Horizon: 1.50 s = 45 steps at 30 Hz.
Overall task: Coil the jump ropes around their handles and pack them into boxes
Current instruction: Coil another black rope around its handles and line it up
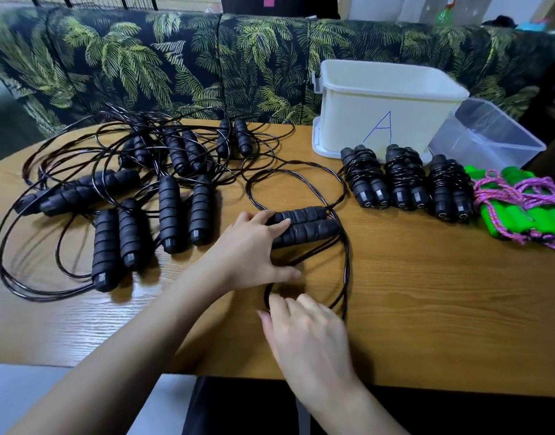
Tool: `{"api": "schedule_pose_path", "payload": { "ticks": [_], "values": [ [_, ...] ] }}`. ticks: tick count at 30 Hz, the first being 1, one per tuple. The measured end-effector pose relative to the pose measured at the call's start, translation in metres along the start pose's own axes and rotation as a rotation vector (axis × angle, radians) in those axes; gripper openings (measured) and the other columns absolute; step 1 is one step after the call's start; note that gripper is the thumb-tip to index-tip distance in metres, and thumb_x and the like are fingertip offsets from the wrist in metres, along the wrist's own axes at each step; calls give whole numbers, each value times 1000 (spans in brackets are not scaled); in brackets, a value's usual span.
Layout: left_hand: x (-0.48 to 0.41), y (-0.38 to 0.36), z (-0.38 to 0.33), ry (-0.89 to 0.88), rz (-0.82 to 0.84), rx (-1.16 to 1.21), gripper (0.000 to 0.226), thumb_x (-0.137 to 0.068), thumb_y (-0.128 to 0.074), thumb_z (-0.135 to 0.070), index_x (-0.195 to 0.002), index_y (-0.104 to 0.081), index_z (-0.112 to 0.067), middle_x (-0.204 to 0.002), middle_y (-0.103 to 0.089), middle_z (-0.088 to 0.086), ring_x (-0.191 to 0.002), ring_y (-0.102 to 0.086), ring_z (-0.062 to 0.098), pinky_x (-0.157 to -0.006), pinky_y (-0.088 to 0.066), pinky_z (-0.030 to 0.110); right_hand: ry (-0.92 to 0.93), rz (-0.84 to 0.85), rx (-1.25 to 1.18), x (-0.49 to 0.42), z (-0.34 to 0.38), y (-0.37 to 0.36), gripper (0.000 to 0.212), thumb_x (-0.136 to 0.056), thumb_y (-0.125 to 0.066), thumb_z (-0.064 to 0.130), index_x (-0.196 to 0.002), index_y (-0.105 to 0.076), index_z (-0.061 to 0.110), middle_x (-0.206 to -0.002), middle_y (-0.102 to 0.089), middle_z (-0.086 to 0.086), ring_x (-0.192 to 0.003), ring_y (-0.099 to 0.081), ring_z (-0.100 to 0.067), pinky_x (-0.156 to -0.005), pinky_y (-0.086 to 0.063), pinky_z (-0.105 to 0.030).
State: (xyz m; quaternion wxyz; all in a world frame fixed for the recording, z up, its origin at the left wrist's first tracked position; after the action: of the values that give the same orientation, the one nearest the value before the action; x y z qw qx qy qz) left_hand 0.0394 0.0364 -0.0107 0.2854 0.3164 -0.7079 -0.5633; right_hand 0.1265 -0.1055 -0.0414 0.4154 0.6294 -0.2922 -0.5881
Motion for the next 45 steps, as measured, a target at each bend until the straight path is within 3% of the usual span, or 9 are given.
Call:
{"api": "schedule_pose_path", "payload": {
  "ticks": [5,7,12,16,19,25,34,39,45],
  "values": [
    [-6,-6,18,-76,-209,105,62,-84,-71,-46,-141,-52,-32,-141,-55,1,-114,-52,29,-100,-44,37,108,-91,50,-5,-57,8,36,-91,-48,46,-64,-60,24,-56,-56,10,-55,-55,-13,-45,-41,-25],
    [-6,-11,24,-83,-260,154,60,-84,-71,-41,-140,-50,-30,-126,-61,-4,-104,-51,24,-90,-48,38,175,-94,26,-8,-94,15,40,-94,-45,44,-64,-60,21,-58,-56,10,-56,-53,-14,-46,-37,-24],
    [-10,-27,27,-106,-304,176,66,-90,-59,-48,-148,-44,-22,-129,-53,0,-104,-48,22,-95,-48,42,331,79,-55,-6,-156,24,25,-71,-82,29,-73,-59,18,-66,-57,12,-63,-54,-13,-57,-51,-25],
    [-13,-32,30,-116,-314,183,65,-90,-63,-45,-148,-43,-24,-133,-54,4,-109,-48,24,-97,-47,47,364,77,-116,-11,-164,21,50,-82,-57,67,-69,-60,19,-57,-50,16,-53,-44,-6,-60,-31,-15],
    [-15,-32,31,-118,-316,173,66,-89,-68,-40,-148,-42,-24,-130,-55,3,-109,-47,23,-97,-46,46,364,81,-177,-10,-164,20,64,-83,-45,77,-77,-68,18,-51,-51,15,-44,-48,-7,-59,-35,-18],
    [-15,-32,30,-108,-319,221,63,-89,-67,-40,-145,-43,-25,-129,-52,-1,-107,-39,14,-98,-42,40,195,51,-285,-5,-178,17,55,-105,-31,52,-84,-73,23,-70,-68,15,-58,-63,-5,-57,-47,-24],
    [-15,-30,28,-134,-338,273,61,-90,-56,-48,-144,-43,-23,-124,-53,1,-108,-39,15,-99,-41,42,58,229,-174,-10,-193,4,35,-102,-26,54,-79,-43,35,-76,-44,22,-80,-42,-2,-74,-39,-22],
    [4,-6,28,-246,-466,317,63,-90,-49,-49,-145,-43,-18,-127,-51,-1,-110,-40,12,-99,-33,25,-75,326,-313,-25,-197,14,37,-96,-26,62,-72,-43,40,-81,-50,19,-92,-46,1,-73,-35,-25],
    [41,26,2,-485,-493,-44,62,-92,-48,-49,-140,-41,-10,-123,-55,11,-108,-46,24,-93,-40,37,-209,305,-321,-75,-197,26,40,-92,-25,62,-67,-45,38,-74,-53,11,-87,-52,-25,-81,-35,-36]
  ]
}}
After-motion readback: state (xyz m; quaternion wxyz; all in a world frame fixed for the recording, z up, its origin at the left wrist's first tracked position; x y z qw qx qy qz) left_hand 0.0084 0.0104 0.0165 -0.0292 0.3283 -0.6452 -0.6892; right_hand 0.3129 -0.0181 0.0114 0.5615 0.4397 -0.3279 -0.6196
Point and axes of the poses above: each hand's wrist, its own x-axis away from the middle knuckle, its own y-axis out of the back of the hand, z = x × y, the point moved 1 cm from there along -x, towards the middle knuckle
